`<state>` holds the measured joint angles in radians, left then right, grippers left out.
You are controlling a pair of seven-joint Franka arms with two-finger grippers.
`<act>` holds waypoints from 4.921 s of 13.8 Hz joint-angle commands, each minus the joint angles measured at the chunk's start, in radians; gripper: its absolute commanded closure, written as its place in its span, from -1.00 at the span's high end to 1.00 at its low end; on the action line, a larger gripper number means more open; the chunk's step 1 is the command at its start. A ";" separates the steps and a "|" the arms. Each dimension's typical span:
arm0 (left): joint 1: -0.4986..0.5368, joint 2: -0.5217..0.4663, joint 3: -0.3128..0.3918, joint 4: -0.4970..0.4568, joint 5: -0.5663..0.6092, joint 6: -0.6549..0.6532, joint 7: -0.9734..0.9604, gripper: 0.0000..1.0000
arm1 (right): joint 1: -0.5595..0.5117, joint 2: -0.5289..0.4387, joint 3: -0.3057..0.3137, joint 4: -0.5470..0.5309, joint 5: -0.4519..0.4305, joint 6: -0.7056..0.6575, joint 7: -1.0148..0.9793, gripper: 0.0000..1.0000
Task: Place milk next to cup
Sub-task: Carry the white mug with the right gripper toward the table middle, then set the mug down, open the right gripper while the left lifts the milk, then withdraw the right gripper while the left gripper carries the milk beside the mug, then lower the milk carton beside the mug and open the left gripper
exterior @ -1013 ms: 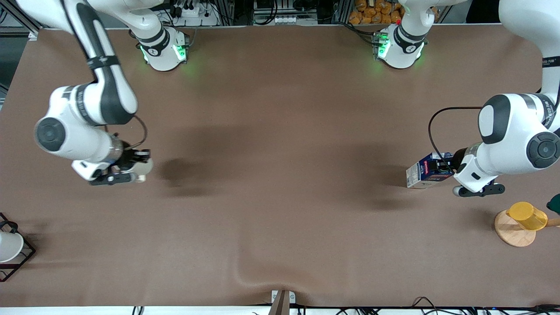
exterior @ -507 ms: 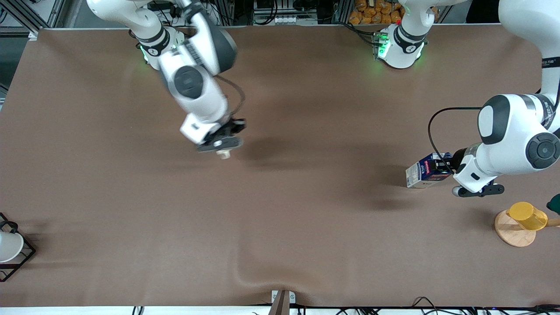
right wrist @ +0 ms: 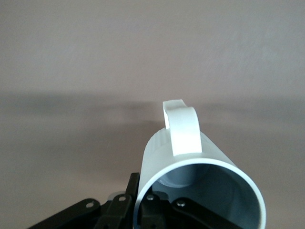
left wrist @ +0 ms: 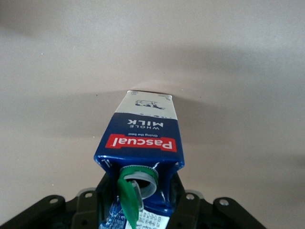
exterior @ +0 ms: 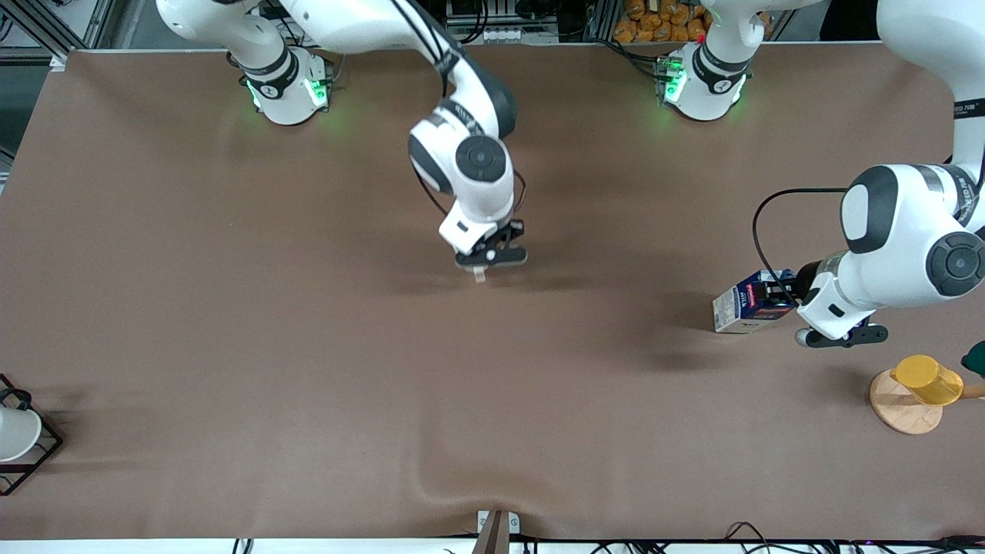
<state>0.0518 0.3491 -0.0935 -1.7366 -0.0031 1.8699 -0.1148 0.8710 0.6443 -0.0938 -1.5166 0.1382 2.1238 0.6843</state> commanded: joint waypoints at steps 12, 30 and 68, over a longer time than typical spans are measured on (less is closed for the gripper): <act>-0.179 -0.021 -0.006 0.131 0.002 -0.160 -0.175 0.03 | -0.092 -0.012 -0.023 0.111 0.095 -0.149 -0.014 1.00; -0.680 0.013 -0.006 0.163 -0.195 -0.192 -0.519 0.00 | -0.622 -0.560 -0.072 0.073 -0.069 -0.614 -0.631 1.00; -0.678 -0.022 0.009 0.325 -0.071 -0.135 -0.761 1.00 | -0.859 -0.687 -0.035 0.013 -0.161 -0.627 -0.778 1.00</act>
<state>-0.7030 0.4252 -0.0791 -1.3842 -0.1473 1.7989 -0.8683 0.0177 -0.0420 -0.1343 -1.5067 -0.0160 1.4930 -0.0803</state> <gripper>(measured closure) 0.000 0.000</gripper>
